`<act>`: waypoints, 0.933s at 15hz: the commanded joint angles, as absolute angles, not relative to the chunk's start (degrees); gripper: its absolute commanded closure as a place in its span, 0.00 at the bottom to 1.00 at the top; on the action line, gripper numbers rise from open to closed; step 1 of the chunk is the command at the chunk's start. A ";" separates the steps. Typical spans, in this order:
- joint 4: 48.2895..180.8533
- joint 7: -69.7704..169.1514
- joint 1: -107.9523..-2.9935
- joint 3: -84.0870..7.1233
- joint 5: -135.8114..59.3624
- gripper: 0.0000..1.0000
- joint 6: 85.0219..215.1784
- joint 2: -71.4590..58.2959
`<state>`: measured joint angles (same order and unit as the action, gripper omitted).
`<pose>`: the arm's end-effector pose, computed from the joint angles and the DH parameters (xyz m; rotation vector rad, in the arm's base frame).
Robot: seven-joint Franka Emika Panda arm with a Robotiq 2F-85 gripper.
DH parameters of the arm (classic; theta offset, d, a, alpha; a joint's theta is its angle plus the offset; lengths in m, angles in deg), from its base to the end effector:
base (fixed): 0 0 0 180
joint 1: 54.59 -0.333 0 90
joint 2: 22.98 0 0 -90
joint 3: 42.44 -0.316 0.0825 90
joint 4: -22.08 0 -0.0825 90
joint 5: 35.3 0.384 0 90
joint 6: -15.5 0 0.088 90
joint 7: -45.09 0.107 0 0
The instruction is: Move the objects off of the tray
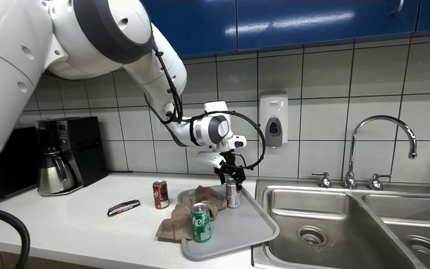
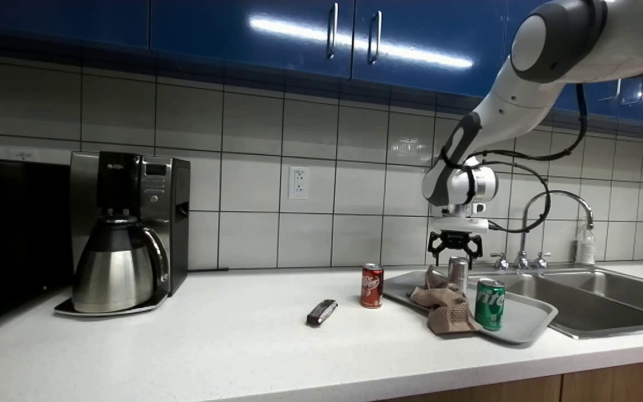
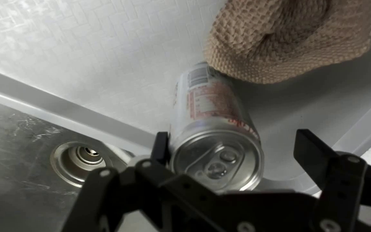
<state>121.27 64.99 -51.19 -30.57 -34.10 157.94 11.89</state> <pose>0.6649 -0.1657 0.2518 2.9089 -0.8741 0.2481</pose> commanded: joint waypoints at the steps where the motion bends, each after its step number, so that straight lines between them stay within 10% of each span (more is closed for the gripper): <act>1: 118.34 65.37 -50.38 -31.32 -33.06 0.00 155.22 13.21; 8: 118.61 65.30 -50.38 -31.18 -33.21 0.58 155.16 12.84; 14: 119.99 65.23 -50.62 -31.07 -33.41 0.62 155.74 11.25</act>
